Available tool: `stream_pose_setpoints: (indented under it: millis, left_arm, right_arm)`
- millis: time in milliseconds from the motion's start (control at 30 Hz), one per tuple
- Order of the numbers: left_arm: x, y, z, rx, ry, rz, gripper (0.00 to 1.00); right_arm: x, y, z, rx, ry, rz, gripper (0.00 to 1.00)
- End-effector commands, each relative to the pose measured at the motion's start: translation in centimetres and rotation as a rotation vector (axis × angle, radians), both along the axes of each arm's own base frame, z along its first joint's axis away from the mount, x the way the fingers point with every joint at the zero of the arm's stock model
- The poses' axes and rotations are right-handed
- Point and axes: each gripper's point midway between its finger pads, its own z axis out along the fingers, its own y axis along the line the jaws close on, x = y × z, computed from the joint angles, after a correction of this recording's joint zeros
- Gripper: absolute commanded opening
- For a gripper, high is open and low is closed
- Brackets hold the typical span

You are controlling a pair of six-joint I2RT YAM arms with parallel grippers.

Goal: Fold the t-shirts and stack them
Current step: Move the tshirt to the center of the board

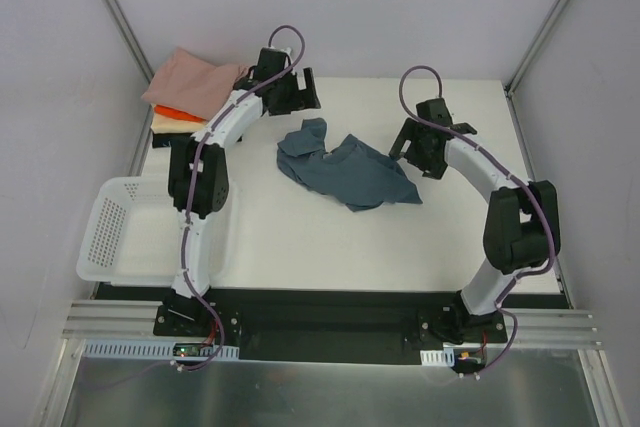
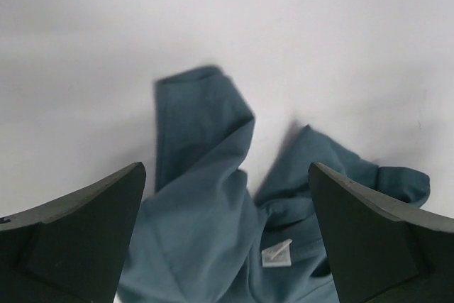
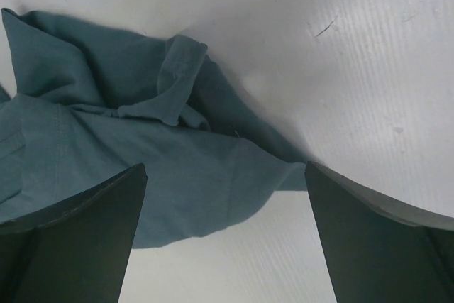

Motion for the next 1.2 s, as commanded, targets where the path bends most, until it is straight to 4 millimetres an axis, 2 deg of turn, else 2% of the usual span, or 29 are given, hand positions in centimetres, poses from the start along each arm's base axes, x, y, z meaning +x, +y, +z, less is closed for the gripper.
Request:
stream_pose_setpoints:
  millis: [0, 33, 67, 100, 167, 267, 433, 567, 600, 667, 700, 867, 900, 1067, 1167]
  left_arm:
    - [2.6, -3.7, 2.5, -0.039, -0.143, -0.185, 0.99]
    - [3.0, -3.9, 2.0, -0.019, -0.153, -0.196, 0.99]
    - [3.3, -4.0, 0.3, -0.003, -0.133, -0.193, 0.99]
    - [3.3, -4.4, 0.1, -0.005, -0.133, -0.206, 0.99]
    - [3.1, -4.9, -1.6, 0.017, -0.120, -0.236, 1.00]
    - [2.6, -5.6, -3.5, 0.049, -0.101, -0.260, 0.99]
    - [2.1, -6.1, -5.7, 0.056, -0.063, -0.273, 0.98]
    - [1.3, -6.7, -6.3, 0.027, -0.033, -0.298, 0.78]
    - [1.2, -6.7, -6.4, 0.025, -0.028, -0.301, 0.68]
    - [0.7, -6.9, -6.9, 0.014, -0.008, -0.317, 0.56]
    - [0.4, -6.9, -7.1, 0.009, 0.002, -0.325, 0.42]
    - [-0.1, -6.6, -7.6, 0.024, 0.015, -0.326, 0.10]
    - [-0.1, -6.5, -7.3, 0.030, 0.010, -0.322, 0.00]
    - [-0.4, -5.6, -6.7, 0.069, -0.002, -0.301, 0.00]
    - [-0.8, -5.4, -5.3, 0.062, -0.018, -0.303, 0.00]
  right_arm:
    - [2.8, 2.5, 0.5, 0.095, -0.070, -0.029, 0.99]
    - [3.3, 2.9, 0.7, 0.102, -0.081, -0.028, 0.99]
    - [3.7, 3.1, 0.6, 0.105, -0.085, -0.031, 0.99]
    - [4.1, 3.5, 0.0, 0.108, -0.076, -0.032, 0.99]
    - [4.9, 4.0, 0.2, 0.112, -0.084, -0.033, 0.99]
    - [5.5, 4.4, -0.5, 0.111, -0.079, -0.049, 0.97]
    - [5.7, 4.9, -1.6, 0.136, -0.065, -0.066, 0.96]
    - [5.9, 4.9, -2.4, 0.124, -0.061, -0.066, 0.94]
    - [6.1, 4.8, -2.4, 0.120, -0.062, -0.067, 0.94]
    - [6.3, 5.1, -2.7, 0.125, -0.060, -0.060, 0.93]
    - [6.5, 5.4, -2.4, 0.137, -0.063, -0.053, 0.93]
    - [7.0, 5.6, -2.7, 0.137, -0.067, -0.066, 0.91]
    - [7.0, 5.7, -2.7, 0.139, -0.067, -0.068, 0.91]
    - [7.2, 5.7, -3.2, 0.142, -0.058, -0.092, 0.90]
    - [7.6, 5.7, -3.4, 0.141, -0.057, -0.107, 0.86]
